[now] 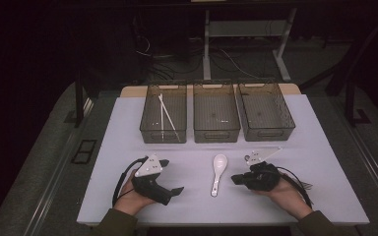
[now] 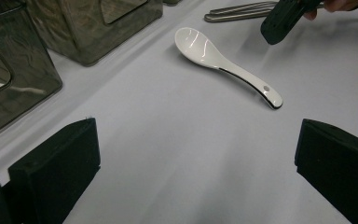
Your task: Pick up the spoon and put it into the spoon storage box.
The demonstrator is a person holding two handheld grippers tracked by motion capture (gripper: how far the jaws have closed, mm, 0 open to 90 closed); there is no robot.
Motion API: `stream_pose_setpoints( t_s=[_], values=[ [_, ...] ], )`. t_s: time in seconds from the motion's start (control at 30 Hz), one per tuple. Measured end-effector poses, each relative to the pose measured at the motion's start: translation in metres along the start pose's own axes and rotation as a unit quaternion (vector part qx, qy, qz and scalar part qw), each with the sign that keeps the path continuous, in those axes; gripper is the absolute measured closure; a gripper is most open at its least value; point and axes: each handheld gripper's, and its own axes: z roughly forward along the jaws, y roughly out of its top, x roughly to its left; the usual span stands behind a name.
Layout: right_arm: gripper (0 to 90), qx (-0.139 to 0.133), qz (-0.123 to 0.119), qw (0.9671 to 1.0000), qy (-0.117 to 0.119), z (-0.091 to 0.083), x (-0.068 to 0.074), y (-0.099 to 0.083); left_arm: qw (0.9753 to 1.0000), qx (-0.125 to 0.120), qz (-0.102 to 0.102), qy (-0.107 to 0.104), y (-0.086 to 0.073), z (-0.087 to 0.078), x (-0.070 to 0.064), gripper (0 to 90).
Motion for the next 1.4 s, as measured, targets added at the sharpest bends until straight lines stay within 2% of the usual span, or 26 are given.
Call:
stream_pose_setpoints(
  t_s=[0.27,0.57,0.83,1.13,1.3,1.4],
  values=[
    [89.7,0.011,-0.023,0.9995,0.021,0.022,0.012,0.007,1.0,0.0,0.001,-0.001,0.0,0.0,0.0,0.0],
    [89.8,0.014,-0.043,0.9986,0.029,0.042,0.022,0.015,1.0,-0.001,0.001,-0.002,0.0,-0.001,0.0,0.0],
    [89.8,0.004,-0.047,0.9986,0.024,0.055,0.025,0.027,1.0,-0.001,0.001,-0.002,0.0,-0.001,0.0,0.0],
    [89.8,-0.007,-0.041,0.9988,0.024,0.074,0.024,0.045,1.0,-0.001,0.001,-0.002,0.0,-0.001,0.001,0.0],
    [89.4,-0.012,-0.042,0.9988,0.021,0.073,0.022,0.047,1.0,-0.002,0.002,-0.003,0.0,-0.002,0.002,0.0],
    [79.6,-0.028,-0.038,0.9987,0.02,0.063,0.019,0.049,1.0,-0.001,0.002,-0.003,0.0,-0.002,0.002,0.0]
  ],
)
